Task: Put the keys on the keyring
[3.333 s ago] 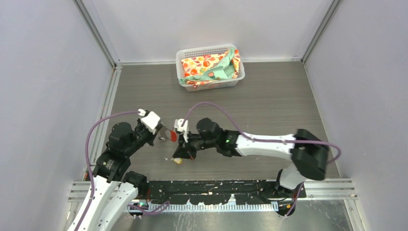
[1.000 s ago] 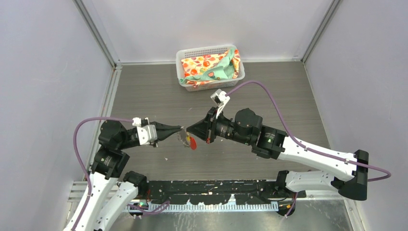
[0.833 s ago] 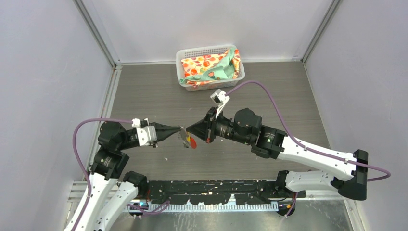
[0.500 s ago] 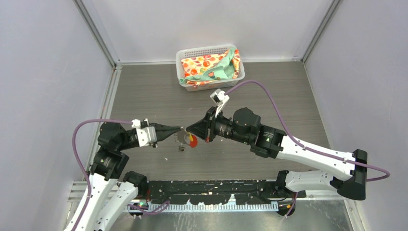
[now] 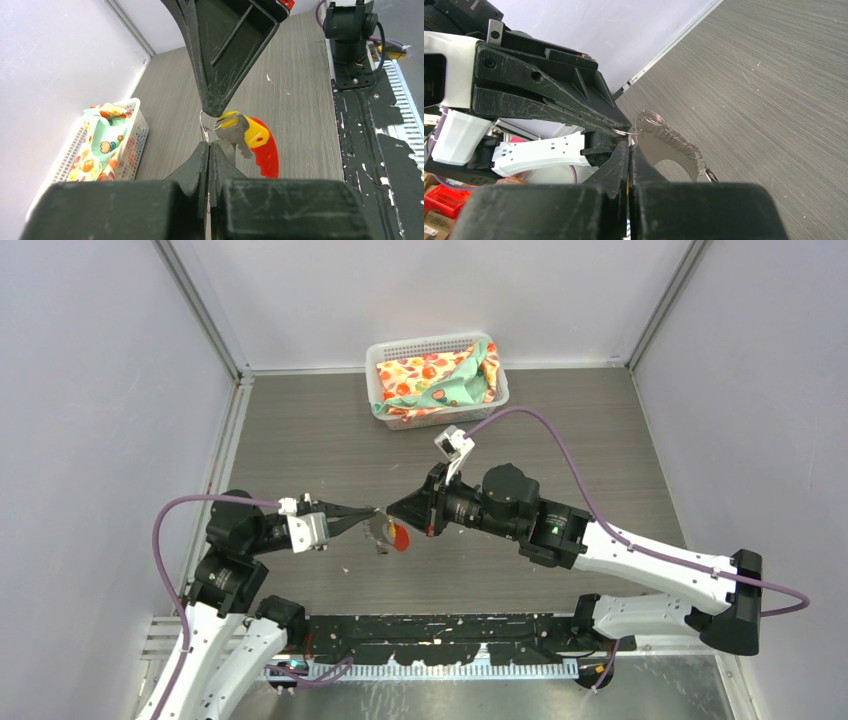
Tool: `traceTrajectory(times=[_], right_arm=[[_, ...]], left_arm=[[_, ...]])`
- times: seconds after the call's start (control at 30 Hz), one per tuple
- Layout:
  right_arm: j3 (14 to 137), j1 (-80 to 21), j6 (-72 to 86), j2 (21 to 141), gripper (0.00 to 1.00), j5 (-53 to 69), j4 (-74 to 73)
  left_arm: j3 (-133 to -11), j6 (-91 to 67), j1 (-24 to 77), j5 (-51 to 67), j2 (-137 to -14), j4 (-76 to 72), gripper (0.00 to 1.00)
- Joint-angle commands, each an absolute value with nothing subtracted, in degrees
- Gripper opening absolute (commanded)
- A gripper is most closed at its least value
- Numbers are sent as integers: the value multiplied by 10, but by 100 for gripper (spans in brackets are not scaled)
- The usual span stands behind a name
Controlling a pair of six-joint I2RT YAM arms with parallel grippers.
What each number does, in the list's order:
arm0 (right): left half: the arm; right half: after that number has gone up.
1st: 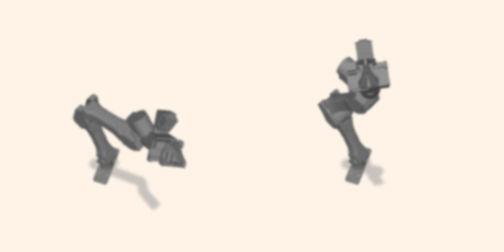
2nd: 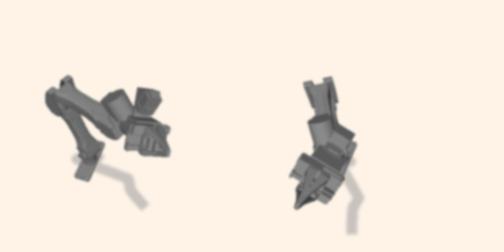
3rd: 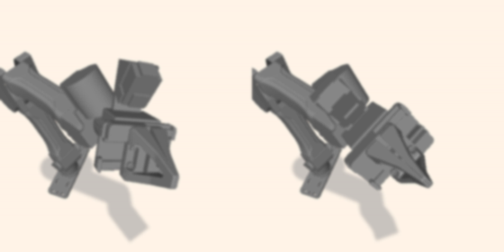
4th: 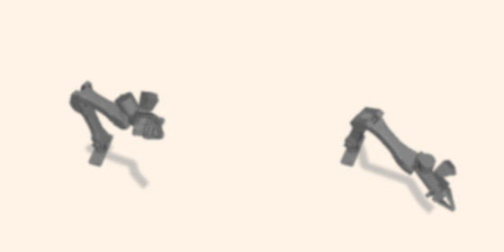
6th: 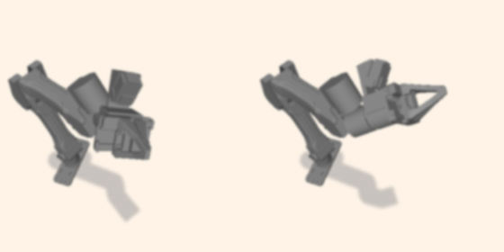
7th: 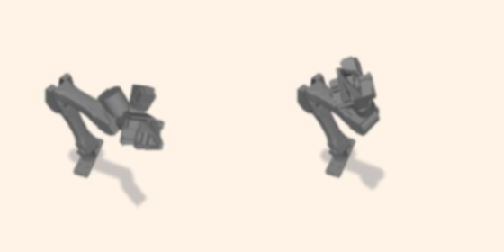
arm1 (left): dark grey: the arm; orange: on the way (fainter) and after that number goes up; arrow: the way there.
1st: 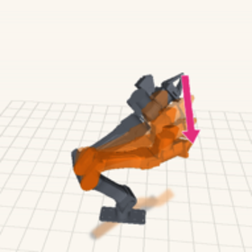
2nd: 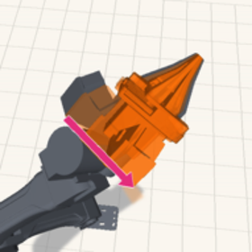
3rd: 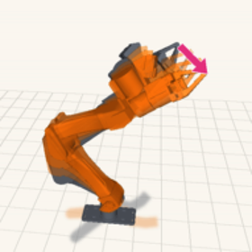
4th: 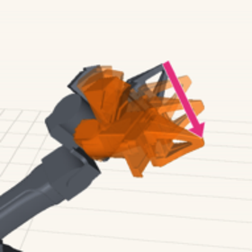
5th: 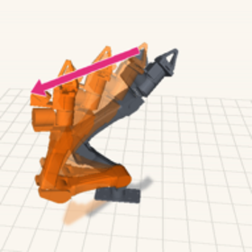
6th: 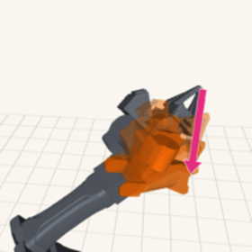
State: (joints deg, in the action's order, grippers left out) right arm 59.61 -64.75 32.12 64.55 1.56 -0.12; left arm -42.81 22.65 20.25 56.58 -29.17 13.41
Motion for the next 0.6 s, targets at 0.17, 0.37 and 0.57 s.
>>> traceTrajectory(times=[0.17,0.37,0.57], right_arm=[[626,-645,327,653,1,24,24],[627,-645,327,656,1,29,29],[622,-644,328,651,1,28,35]], left_arm=[[-427,243,203,580,-286,132,1],[-426,248,203,577,-285,138,1],[-427,263,203,574,-285,156,0]])
